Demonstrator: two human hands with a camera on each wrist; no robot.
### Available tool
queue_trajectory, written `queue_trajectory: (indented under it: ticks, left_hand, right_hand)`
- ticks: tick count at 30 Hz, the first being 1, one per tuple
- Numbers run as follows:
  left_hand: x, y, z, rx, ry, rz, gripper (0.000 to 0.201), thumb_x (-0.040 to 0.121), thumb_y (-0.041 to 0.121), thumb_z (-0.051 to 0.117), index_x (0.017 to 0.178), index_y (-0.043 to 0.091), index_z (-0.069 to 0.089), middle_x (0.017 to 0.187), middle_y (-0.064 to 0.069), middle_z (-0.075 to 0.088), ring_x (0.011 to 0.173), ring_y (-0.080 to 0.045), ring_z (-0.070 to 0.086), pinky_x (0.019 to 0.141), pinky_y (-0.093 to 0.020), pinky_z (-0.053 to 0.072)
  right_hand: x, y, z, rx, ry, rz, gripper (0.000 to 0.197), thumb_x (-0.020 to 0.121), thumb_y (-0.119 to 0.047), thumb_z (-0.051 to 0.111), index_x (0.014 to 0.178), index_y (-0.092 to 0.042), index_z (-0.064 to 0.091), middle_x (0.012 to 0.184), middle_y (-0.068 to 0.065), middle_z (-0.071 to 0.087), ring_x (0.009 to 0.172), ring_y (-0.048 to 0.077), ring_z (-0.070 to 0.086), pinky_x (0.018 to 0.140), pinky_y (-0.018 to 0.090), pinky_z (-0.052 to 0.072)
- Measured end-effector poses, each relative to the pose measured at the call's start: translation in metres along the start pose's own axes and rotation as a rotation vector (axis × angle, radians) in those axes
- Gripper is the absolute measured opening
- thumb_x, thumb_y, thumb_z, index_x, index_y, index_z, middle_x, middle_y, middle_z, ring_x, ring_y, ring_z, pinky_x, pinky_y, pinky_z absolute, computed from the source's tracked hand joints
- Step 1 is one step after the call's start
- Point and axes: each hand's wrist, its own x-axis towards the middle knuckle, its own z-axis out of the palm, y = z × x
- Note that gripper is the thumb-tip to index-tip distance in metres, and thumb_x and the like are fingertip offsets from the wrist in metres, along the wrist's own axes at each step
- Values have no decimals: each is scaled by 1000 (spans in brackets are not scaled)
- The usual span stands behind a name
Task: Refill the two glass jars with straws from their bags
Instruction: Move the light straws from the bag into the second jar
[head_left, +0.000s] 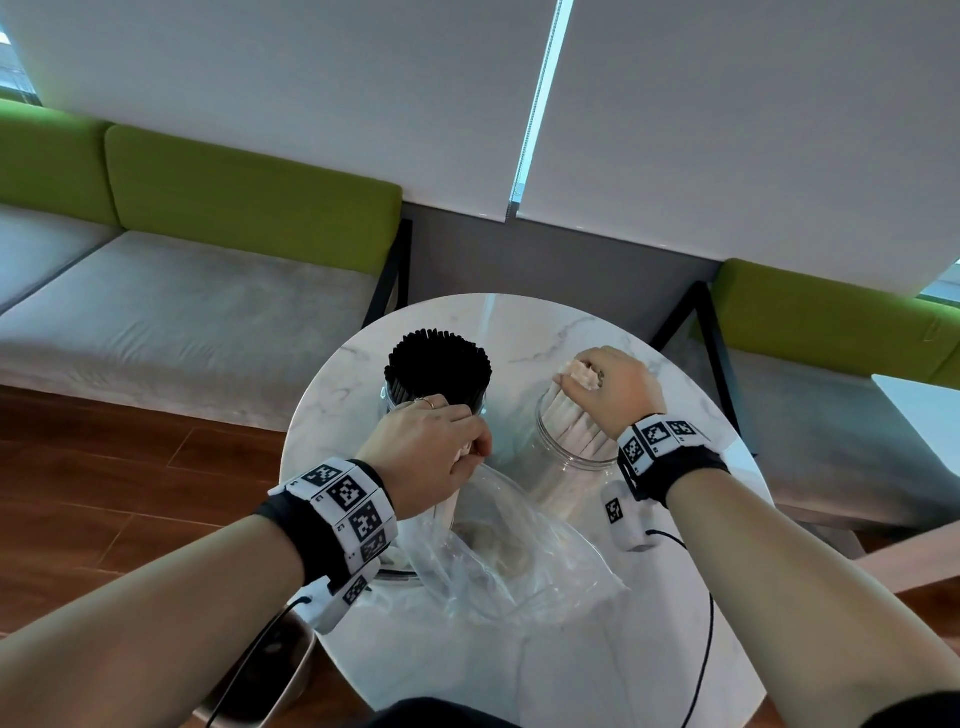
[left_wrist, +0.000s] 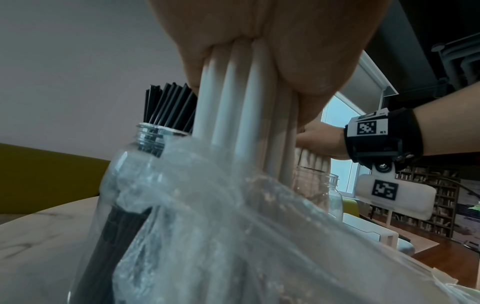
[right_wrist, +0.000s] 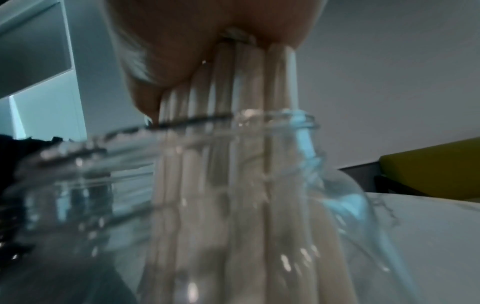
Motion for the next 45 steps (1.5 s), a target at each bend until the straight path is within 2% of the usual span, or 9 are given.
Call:
queue_trajectory:
  ticks: [3, 7, 13, 17, 20, 24, 30, 37, 45]
  left_hand:
    - [-1, -1, 0, 1, -12, -7, 15, 81, 38, 46, 85, 34, 60, 80, 17, 61, 76, -10, 53, 71, -25, 48]
    - [-1, 0, 0, -12, -16, -18, 22, 80, 41, 40, 84, 34, 61, 80, 17, 62, 77, -10, 53, 72, -25, 49]
    - [-1, -1, 2, -10, -23, -21, 23, 81, 42, 40, 85, 34, 60, 82, 17, 62, 77, -9, 53, 73, -26, 49]
    - [0, -1, 3, 2, -21, -19, 20, 81, 41, 41, 85, 34, 60, 81, 17, 62, 77, -9, 52, 72, -28, 50]
    - [0, -1, 3, -4, -30, -11, 20, 81, 42, 41, 85, 34, 60, 81, 17, 61, 77, -9, 52, 73, -29, 50]
    - [-1, 0, 2, -7, -25, -15, 22, 81, 42, 40, 86, 34, 60, 82, 18, 61, 77, -9, 52, 74, -29, 50]
    - [-3, 0, 2, -1, -25, -22, 17, 82, 39, 44, 85, 34, 61, 82, 18, 61, 77, -9, 52, 73, -27, 50]
    - [-4, 0, 1, 17, -17, -34, 5, 82, 33, 57, 86, 34, 61, 84, 18, 62, 78, -8, 52, 73, -23, 46]
    - [-4, 3, -3, -5, -42, -53, 16, 82, 39, 46, 87, 34, 60, 85, 18, 63, 80, -8, 52, 77, -24, 47]
  right_hand:
    - [2, 0, -2, 45, 20, 34, 34, 84, -44, 66, 106, -18, 66, 103, -3, 66, 95, 19, 60, 81, 38, 51]
    - [2, 2, 1, -61, -90, -5, 45, 84, -45, 63, 124, -26, 55, 118, -3, 60, 111, 22, 51, 88, 36, 46]
    - [-3, 2, -1, -174, -74, -60, 51, 86, -43, 62, 132, -26, 51, 126, -1, 54, 117, 26, 44, 92, 41, 45]
    - [-8, -2, -3, -366, -101, -257, 60, 86, -49, 59, 141, -37, 38, 143, -1, 38, 126, 26, 35, 99, 47, 38]
    - [-7, -5, 1, -400, -188, -325, 39, 90, -41, 56, 128, -32, 55, 134, 0, 48, 122, 25, 41, 96, 47, 43]
    - [-4, -1, 2, -152, -5, -219, 21, 92, -24, 58, 108, -14, 65, 114, 5, 56, 106, 27, 49, 82, 46, 50]
    - [1, -1, 4, -313, -172, -148, 35, 95, -39, 50, 125, -24, 56, 130, -2, 51, 119, 22, 45, 95, 41, 42]
    - [-2, -1, 3, -328, -41, -178, 41, 88, -42, 60, 122, -19, 58, 113, 5, 50, 107, 27, 44, 90, 40, 41]
    - [-3, -8, -2, -393, -124, -153, 53, 92, -50, 49, 137, -23, 44, 135, 2, 44, 124, 26, 39, 101, 42, 35]
